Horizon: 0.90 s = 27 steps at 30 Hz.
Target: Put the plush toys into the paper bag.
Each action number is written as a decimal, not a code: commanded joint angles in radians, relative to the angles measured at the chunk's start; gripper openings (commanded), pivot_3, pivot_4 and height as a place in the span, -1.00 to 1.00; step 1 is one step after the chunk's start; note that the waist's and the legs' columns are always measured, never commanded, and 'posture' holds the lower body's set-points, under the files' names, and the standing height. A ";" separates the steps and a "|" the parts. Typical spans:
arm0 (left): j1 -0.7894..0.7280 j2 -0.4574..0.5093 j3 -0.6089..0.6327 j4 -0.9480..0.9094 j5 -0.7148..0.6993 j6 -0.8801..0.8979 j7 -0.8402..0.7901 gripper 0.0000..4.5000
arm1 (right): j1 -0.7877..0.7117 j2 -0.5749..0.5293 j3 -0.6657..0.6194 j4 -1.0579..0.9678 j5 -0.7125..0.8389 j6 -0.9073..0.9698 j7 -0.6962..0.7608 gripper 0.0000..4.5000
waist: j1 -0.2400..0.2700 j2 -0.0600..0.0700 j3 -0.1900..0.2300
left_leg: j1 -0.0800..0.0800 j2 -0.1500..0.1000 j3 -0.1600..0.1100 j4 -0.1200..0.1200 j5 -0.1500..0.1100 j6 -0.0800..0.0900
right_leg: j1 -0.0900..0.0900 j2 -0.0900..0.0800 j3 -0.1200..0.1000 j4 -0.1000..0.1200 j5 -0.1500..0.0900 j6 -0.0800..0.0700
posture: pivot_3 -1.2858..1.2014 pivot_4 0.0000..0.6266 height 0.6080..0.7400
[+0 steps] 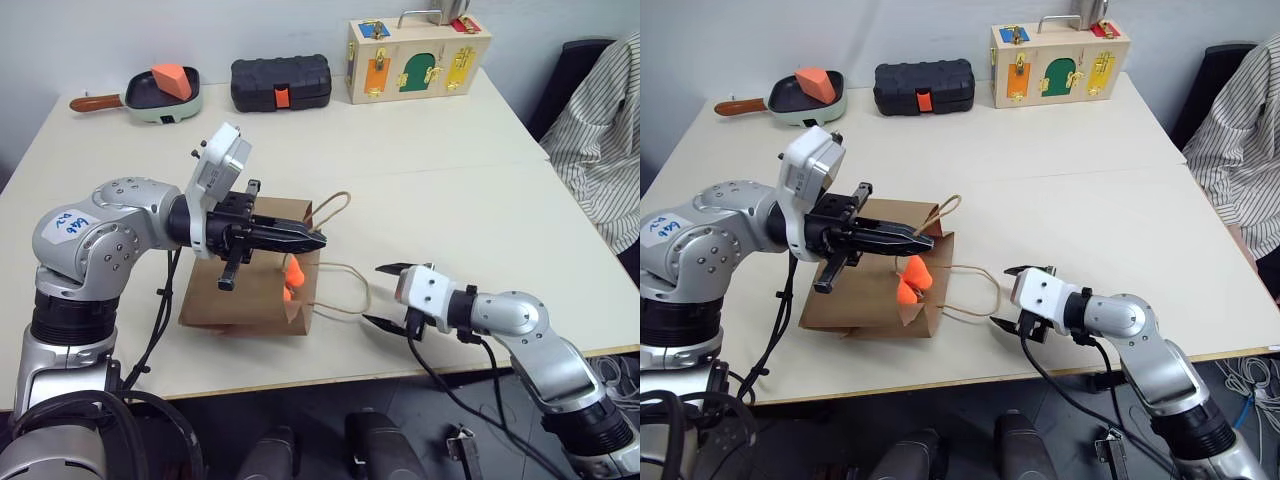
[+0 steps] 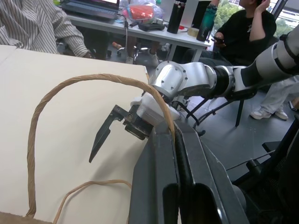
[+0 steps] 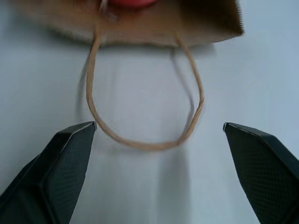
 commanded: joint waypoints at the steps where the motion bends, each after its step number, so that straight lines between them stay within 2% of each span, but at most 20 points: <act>1: 0.005 0.023 0.025 -0.027 -0.006 -0.019 -0.014 -1.00 | 0.042 0.023 -0.192 -0.149 0.302 0.354 -0.054 0.99 | 0.004 0.000 0.000 | 0.000 0.000 0.000 0.000 0.000 0.000 | 0.001 0.000 0.000 0.000 0.000 0.000 | 0.03 -0.52 1.00; 3: 0.010 0.027 0.026 -0.025 -0.005 -0.024 -0.018 -1.00 | 0.079 0.056 -0.285 -0.195 0.463 0.558 -0.112 0.99 | 0.016 0.000 0.000 | 0.000 0.000 -0.001 0.001 0.000 0.000 | 0.001 0.000 -0.001 -0.001 0.000 0.000 | 0.03 -0.52 1.00; 6: 0.013 0.030 0.025 -0.024 -0.005 -0.029 -0.019 -1.00 | 0.114 0.167 -0.409 -0.219 0.668 0.815 -0.239 0.99 | 0.024 0.000 0.000 | 0.001 0.000 -0.001 0.000 0.000 0.000 | 0.001 0.000 -0.001 0.000 0.000 0.000 | 0.03 -0.52 1.00; 9: 0.013 0.028 0.021 -0.025 -0.004 -0.032 -0.017 -1.00 | 0.101 0.338 -0.498 -0.188 0.736 1.017 -0.372 0.99 | 0.022 0.000 0.000 | 0.001 0.000 -0.001 0.000 0.000 0.000 | 0.001 0.000 0.000 0.000 0.000 -0.001 | 0.03 -0.52 1.00; 16: 0.007 0.027 0.017 -0.026 -0.006 -0.029 -0.016 -1.00 | 0.010 0.560 -0.617 0.074 0.882 1.056 -0.688 0.99 | 0.016 0.000 0.000 | 0.003 0.000 0.000 -0.002 0.000 0.000 | 0.002 0.000 0.001 0.000 0.001 -0.001 | 0.03 -0.52 1.00; 21: 0.003 0.029 0.012 -0.025 -0.001 -0.032 -0.019 -1.00 | -0.111 0.673 -0.673 0.229 0.893 1.056 -0.862 0.99 | 0.001 0.000 -0.001 | 0.004 0.000 0.000 -0.003 0.001 -0.001 | 0.002 0.000 0.001 0.001 0.001 -0.001 | 0.03 -0.52 1.00; 24: -0.005 0.029 0.012 -0.024 -0.001 -0.028 -0.016 -1.00 | -0.150 0.707 -0.678 0.251 0.901 1.054 -0.905 0.71 | -0.007 0.000 -0.001 | 0.004 0.000 0.000 -0.003 0.001 -0.001 | 0.002 0.000 0.000 0.001 0.001 -0.001 | 0.03 -0.52 1.00; 27: -0.006 0.032 0.014 -0.025 -0.001 -0.025 -0.013 -1.00 | -0.156 0.705 -0.675 0.241 0.939 1.055 -0.917 0.26 | -0.008 0.001 -0.001 | 0.004 0.000 0.000 -0.004 0.001 -0.001 | 0.001 0.000 0.000 0.001 0.001 -0.001 | 0.03 -0.52 1.00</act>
